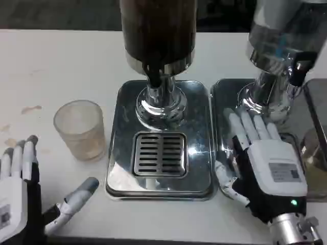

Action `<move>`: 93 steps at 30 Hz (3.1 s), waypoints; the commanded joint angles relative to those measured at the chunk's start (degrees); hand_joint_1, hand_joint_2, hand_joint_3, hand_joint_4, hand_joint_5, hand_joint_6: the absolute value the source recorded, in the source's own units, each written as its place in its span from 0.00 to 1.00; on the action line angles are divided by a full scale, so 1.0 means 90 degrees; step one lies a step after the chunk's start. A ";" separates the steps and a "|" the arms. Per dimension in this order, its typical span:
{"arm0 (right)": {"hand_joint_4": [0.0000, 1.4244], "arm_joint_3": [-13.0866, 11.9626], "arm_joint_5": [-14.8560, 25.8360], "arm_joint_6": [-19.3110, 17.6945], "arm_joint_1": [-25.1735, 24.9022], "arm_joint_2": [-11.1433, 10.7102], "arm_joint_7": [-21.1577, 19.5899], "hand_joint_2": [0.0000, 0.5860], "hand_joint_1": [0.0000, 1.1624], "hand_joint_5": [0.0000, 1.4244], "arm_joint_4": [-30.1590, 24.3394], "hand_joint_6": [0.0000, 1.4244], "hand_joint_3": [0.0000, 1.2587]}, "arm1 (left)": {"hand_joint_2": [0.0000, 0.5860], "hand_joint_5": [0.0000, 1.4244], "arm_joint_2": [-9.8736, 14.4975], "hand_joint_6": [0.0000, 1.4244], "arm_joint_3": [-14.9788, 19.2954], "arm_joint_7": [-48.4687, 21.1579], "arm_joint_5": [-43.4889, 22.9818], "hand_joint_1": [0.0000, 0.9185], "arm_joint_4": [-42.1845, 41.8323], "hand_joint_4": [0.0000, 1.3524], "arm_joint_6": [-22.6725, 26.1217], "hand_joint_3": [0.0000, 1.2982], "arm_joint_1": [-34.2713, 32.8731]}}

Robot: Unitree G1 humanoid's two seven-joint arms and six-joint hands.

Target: Grasp the cup under the faucet to collect the drink, then remove the cup.

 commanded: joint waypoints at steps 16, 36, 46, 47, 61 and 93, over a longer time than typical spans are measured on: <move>0.00 -0.0111 0.0120 -0.0141 -0.0199 -0.0089 -0.0041 0.95 0.15 0.00 0.0054 0.00 0.01 | 0.08 0.00 -0.0045 0.00 0.0079 0.0164 -0.0185 0.00 0.0012 0.00 -0.0162 0.00 -0.0177; 0.00 -0.0053 -0.0094 0.0071 -0.0023 -0.0073 0.0078 0.95 0.15 0.00 -0.0338 0.00 0.01 | 0.00 0.00 0.0462 0.00 0.0503 0.0120 -0.1043 0.00 0.1182 0.00 -0.1560 0.00 -0.1483; 0.00 -0.0018 -0.0116 0.0101 0.0052 -0.0149 0.0136 0.95 0.15 0.00 -0.0434 0.00 0.01 | 0.00 0.00 0.0422 0.00 0.0478 0.0542 -0.1421 0.00 0.2736 0.00 -0.2606 0.00 -0.1956; 0.00 -0.0011 -0.0122 0.0106 0.0047 -0.0151 0.0142 0.95 0.16 0.00 -0.0441 0.00 0.01 | 0.00 0.00 0.0434 0.00 0.0460 0.0558 -0.1460 0.00 0.2975 0.00 -0.2721 0.00 -0.2049; 0.00 0.0076 -0.0214 0.0301 0.0297 -0.0058 0.0234 0.95 0.16 0.00 -0.0710 0.00 0.00 | 0.00 0.00 0.0352 0.00 0.0149 0.0714 -0.1692 0.00 0.5586 0.00 -0.3706 0.00 -0.3381; 0.00 0.0032 -0.0398 0.0549 0.0717 -0.0016 0.0524 0.94 0.15 0.00 -0.1342 0.00 0.01 | 0.00 0.00 0.0323 0.00 -0.0372 0.0560 -0.2029 0.12 0.7449 0.00 -0.4324 0.00 -0.4654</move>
